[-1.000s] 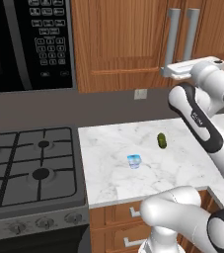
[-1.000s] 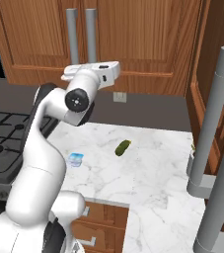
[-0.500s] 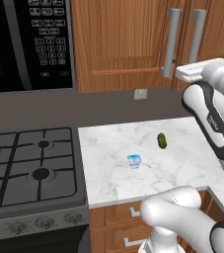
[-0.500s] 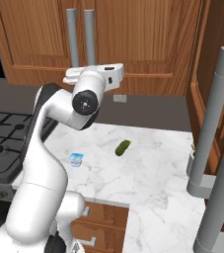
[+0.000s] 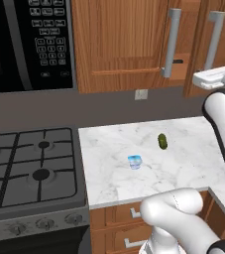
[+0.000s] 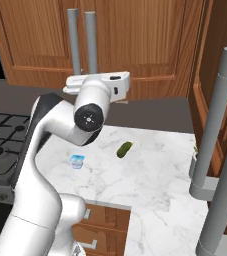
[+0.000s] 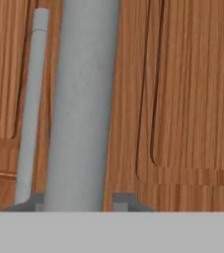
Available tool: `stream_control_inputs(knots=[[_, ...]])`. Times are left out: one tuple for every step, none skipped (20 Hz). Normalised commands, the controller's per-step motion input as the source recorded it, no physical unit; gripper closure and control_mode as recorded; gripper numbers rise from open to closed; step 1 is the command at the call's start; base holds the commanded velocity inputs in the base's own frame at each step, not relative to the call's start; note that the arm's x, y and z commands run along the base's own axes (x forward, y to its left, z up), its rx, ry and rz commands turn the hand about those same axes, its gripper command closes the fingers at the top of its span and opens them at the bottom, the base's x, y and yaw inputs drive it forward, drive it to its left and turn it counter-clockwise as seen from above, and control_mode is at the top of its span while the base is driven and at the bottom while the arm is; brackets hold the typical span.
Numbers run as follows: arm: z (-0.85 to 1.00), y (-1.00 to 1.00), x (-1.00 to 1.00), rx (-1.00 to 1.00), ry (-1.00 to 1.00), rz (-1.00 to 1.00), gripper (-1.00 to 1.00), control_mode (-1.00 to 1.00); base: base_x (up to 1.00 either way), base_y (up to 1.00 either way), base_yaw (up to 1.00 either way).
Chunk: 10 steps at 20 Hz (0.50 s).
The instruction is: Pick the pan from the cabinet and place it on the stove. Then turn on the stove burner for the pan.
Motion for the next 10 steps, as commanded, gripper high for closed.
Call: stream_control_inputs(knots=[[0.0, -0.61, -0.64, 0.0, 0.0, 0.0, 1.0, -1.0, 0.0, 0.0, 0.0], [0.0, -0.61, -0.65, 0.0, 0.0, 0.0, 1.0, -1.0, 0.0, 0.0, 0.0], [0.0, -0.61, -0.59, 0.0, 0.0, 0.0, 1.0, -1.0, 0.0, 0.0, 0.0], [0.0, -0.6, -0.55, 0.0, 0.0, 0.01, 1.0, -1.0, 0.0, 0.0, 0.0], [0.0, -0.58, -0.54, 0.0, 0.0, 0.01, 1.0, -1.0, 0.0, 0.0, 0.0], [0.0, -0.49, -0.46, 0.0, 0.0, 0.0, 1.0, -1.0, 0.0, 0.0, 0.0], [-0.11, -0.29, -0.37, 0.0, 0.0, 0.0, 1.0, -1.0, 0.0, 0.0, 0.0], [-0.23, 0.0, -0.36, 0.0, 0.0, 0.0, -1.0, -1.0, 0.0, 0.0, 0.0], [-0.13, 0.0, -0.35, -0.01, 0.0, 0.0, -1.0, -1.0, 0.0, 0.0, 0.0], [-0.12, 0.0, -0.31, -0.01, 0.0, 0.0, -1.0, -1.0, 0.0, 0.0, 0.0]])
